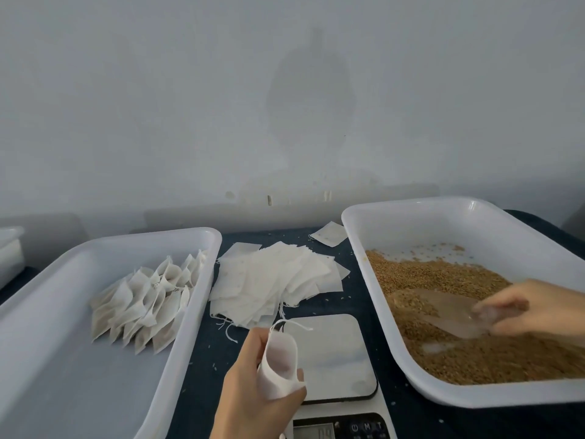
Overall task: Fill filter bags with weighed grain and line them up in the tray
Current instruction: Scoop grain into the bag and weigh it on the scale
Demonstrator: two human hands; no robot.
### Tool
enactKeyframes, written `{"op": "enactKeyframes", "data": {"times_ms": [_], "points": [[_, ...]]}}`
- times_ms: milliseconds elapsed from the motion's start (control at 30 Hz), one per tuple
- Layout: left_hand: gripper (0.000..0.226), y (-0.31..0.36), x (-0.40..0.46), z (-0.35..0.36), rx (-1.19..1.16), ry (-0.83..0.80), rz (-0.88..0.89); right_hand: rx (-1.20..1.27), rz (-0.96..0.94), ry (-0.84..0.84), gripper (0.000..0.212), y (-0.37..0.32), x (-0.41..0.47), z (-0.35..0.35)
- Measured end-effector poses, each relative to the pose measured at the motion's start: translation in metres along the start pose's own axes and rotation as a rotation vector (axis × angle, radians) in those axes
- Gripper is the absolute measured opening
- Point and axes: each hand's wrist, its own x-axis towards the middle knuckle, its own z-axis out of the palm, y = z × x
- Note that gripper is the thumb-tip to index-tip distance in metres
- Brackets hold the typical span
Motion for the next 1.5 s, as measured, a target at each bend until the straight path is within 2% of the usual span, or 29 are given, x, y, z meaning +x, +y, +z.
{"op": "enactKeyframes", "data": {"times_ms": [200,500,567,633,733,800,867,967,1100,1200,1433,1500], "points": [[0.030,-0.001,-0.001,0.005,-0.016,-0.013,-0.015,0.174,-0.063,0.039,0.039,-0.001,-0.016,-0.009],[0.033,0.004,0.000,0.004,-0.034,-0.024,0.036,0.031,-0.106,0.027,0.050,-0.032,-0.046,-0.019],[0.033,0.004,0.001,0.003,-0.034,-0.027,0.051,-0.056,-0.072,0.049,0.044,-0.035,-0.046,-0.021],[0.032,0.002,0.000,0.001,-0.037,-0.029,0.060,-0.243,-0.002,0.098,0.032,-0.033,-0.042,-0.023],[0.031,-0.002,-0.002,-0.001,-0.038,-0.042,0.044,-0.541,0.124,0.084,0.017,-0.024,-0.027,-0.020],[0.028,-0.004,-0.002,-0.001,-0.046,-0.034,0.032,-0.617,0.172,0.081,0.009,-0.020,-0.016,-0.010],[0.024,-0.005,-0.002,0.000,-0.038,-0.018,0.021,-0.588,0.147,0.068,0.010,-0.022,-0.006,0.004],[0.026,-0.005,-0.001,0.001,-0.018,-0.001,0.020,-0.504,0.088,0.052,0.022,-0.030,0.004,0.022],[0.030,-0.003,-0.003,0.002,0.002,-0.014,0.041,-0.352,0.063,0.037,0.023,-0.031,0.005,0.023],[0.030,-0.005,-0.001,0.000,-0.009,-0.021,0.040,-0.223,0.048,0.030,0.032,-0.025,-0.001,0.020],[0.029,-0.009,0.013,-0.001,0.031,-0.057,0.060,0.140,-0.008,0.107,0.031,-0.007,-0.014,0.006],[0.028,-0.009,0.015,0.001,0.033,-0.065,0.071,0.174,-0.024,0.114,0.032,-0.006,-0.016,0.004]]}}
